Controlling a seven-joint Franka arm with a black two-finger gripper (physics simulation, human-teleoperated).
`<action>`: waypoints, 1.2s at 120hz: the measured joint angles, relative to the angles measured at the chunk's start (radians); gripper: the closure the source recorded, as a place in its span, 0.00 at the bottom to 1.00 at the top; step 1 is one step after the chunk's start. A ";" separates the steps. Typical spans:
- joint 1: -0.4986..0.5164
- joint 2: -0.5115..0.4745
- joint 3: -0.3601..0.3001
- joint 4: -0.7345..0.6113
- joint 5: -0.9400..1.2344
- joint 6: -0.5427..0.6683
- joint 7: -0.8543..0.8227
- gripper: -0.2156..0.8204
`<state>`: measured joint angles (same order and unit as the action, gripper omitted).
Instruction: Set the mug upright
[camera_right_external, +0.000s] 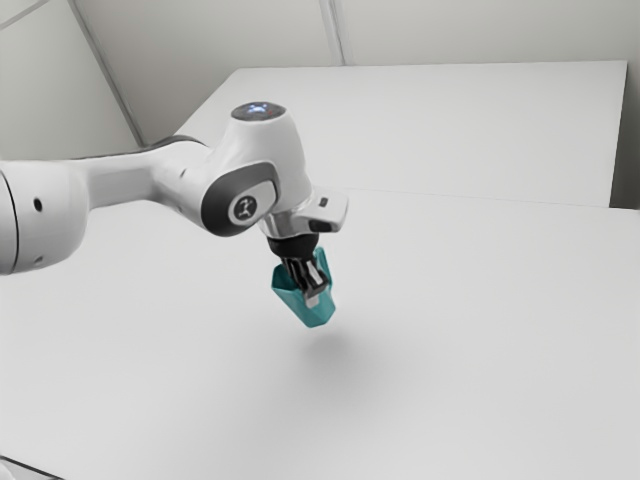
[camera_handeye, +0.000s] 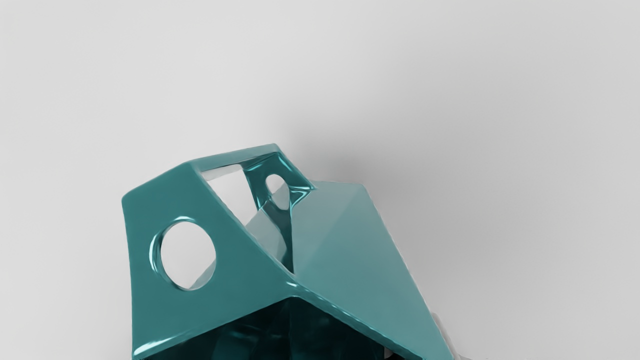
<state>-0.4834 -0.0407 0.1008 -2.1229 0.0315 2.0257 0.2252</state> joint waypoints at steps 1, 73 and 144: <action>0.000 0.000 0.002 0.000 0.004 -0.002 -0.002 0.96; 0.208 0.044 0.056 0.006 0.113 -0.010 -0.078 0.96; 0.190 0.107 0.054 -0.039 0.113 0.087 -0.082 0.96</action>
<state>-0.2938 0.0665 0.1548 -2.1616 0.1445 2.1126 0.1431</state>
